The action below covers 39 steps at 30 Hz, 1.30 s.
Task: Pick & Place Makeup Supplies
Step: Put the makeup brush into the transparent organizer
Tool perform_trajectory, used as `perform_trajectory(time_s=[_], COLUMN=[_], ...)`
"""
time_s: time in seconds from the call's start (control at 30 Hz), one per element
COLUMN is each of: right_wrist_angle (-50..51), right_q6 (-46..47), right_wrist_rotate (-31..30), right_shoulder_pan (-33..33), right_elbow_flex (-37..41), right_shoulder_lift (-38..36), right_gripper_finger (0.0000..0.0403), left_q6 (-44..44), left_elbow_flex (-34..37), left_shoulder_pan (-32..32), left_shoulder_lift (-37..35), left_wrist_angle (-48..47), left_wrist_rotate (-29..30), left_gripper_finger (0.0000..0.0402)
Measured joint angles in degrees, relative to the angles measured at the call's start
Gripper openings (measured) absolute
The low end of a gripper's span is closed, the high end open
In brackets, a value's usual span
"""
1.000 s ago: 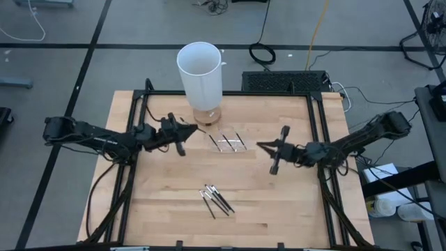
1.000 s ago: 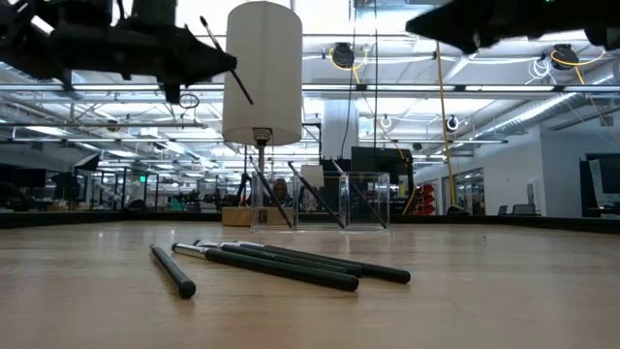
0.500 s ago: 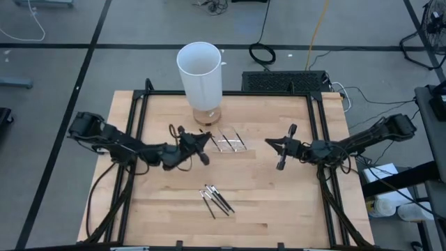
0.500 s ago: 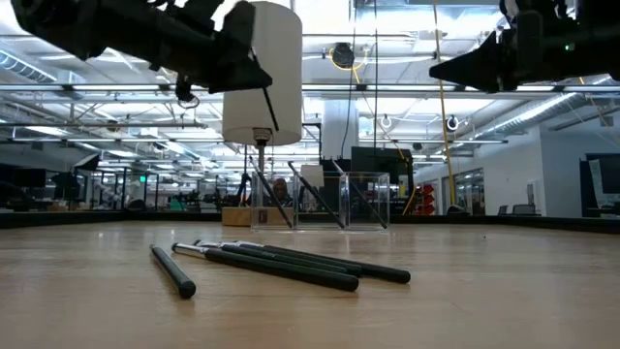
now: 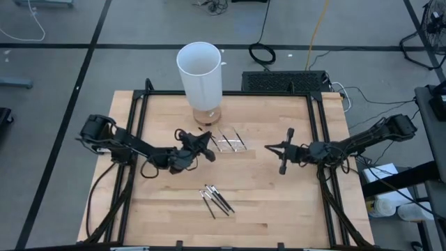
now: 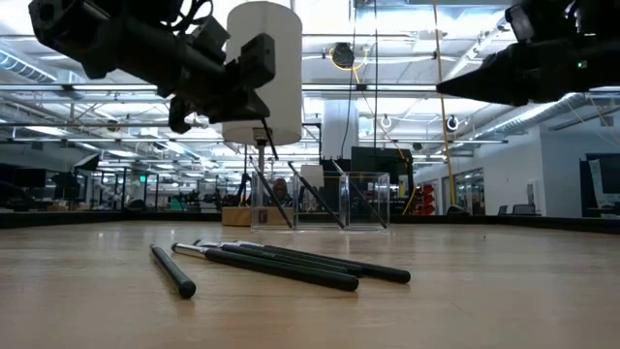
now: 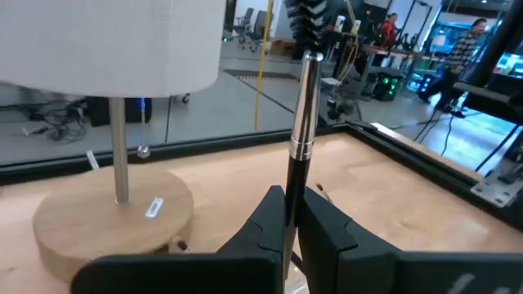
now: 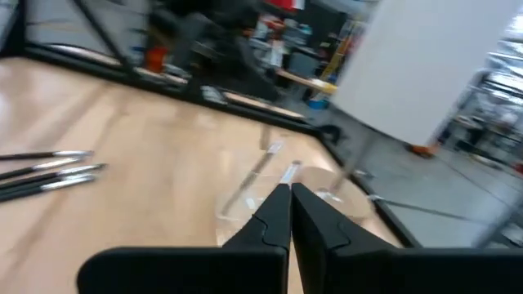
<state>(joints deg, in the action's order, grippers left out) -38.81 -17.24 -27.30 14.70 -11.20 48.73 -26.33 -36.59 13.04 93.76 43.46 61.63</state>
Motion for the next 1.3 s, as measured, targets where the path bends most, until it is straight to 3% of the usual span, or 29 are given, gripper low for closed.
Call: perform_trajectory(time_s=[0.27,0.4,0.5,0.63,0.83,1.03,1.2,1.3], right_wrist_angle=[1.5,1.2,0.8,0.9,1.0,1.3,1.4,1.4], right_q6=[-3.0,-4.6,-4.7,-4.9,-4.7,-4.2,-4.2,-4.3], right_wrist_rotate=[2.0,2.0,2.0,2.0,2.1,2.1,2.1,2.1], right_shoulder_pan=[0.0,-0.1,-0.1,-0.1,-0.1,-0.1,-0.1,-0.1], right_elbow_flex=[0.0,0.0,0.0,0.0,0.0,0.0,0.0,0.0], right_shoulder_lift=[0.0,0.0,0.0,0.0,0.0,0.0,0.0,0.0], right_gripper_finger=[0.0,0.0,0.0,0.0,0.0,0.0,0.0,0.0], left_q6=[7.6,-0.9,-7.7,-9.6,-5.7,-15.0,-15.6,-20.2], left_elbow_flex=[-2.4,-2.7,-2.6,-3.7,-6.3,-9.5,-11.0,-10.9], left_shoulder_pan=[-0.4,-0.8,-0.2,0.7,-0.3,-2.3,-2.3,-2.5], left_shoulder_lift=[3.0,6.3,8.9,10.7,10.5,10.5,10.5,10.5], left_wrist_angle=[-0.2,-0.3,-0.5,-0.5,-1.5,-14.7,-17.1,-18.8], left_wrist_rotate=[0.3,0.7,4.5,7.1,3.7,-0.8,-1.1,-1.2], left_gripper_finger=[0.0014,0.0014,0.0014,0.0014,0.0014,0.0014,0.0014,0.0014])
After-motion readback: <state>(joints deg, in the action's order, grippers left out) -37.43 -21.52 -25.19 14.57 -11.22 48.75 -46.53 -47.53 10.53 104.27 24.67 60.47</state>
